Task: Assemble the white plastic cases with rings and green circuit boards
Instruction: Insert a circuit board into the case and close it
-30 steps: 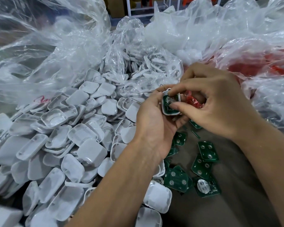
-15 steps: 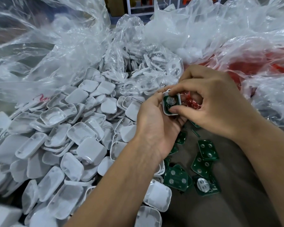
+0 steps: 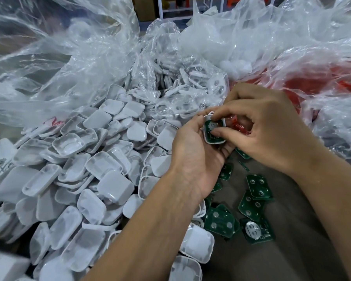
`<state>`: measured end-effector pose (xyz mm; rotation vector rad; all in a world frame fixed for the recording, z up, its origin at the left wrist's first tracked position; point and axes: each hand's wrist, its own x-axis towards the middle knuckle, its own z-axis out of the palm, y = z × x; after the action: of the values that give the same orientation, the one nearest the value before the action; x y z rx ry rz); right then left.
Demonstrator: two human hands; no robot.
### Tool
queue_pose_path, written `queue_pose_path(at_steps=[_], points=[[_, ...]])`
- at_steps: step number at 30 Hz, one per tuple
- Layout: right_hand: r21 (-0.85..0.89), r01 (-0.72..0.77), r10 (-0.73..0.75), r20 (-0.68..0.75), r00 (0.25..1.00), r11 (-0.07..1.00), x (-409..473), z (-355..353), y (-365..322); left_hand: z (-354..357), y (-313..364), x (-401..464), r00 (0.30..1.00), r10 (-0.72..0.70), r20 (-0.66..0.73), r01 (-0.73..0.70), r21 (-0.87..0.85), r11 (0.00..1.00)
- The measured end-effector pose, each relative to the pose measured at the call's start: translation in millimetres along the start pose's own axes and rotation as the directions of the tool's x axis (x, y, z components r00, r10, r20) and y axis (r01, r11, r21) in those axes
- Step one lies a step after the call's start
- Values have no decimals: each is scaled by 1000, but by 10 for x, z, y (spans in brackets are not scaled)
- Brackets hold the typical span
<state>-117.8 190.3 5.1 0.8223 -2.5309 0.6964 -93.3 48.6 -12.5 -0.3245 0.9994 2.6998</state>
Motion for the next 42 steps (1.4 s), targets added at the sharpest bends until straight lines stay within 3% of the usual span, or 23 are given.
queue_pose_path(at_steps=[36, 39, 42], points=[[61, 32, -29, -57, 998, 998, 25, 72, 27, -18, 16, 21, 998, -53, 21, 54, -77, 996], [142, 28, -2, -177, 984, 989, 24, 56, 32, -17, 37, 35, 997, -81, 8, 81, -135, 988], [452, -49, 170, -229, 958, 891, 26, 32, 43, -34, 57, 56, 995, -97, -18, 91, -216, 972]])
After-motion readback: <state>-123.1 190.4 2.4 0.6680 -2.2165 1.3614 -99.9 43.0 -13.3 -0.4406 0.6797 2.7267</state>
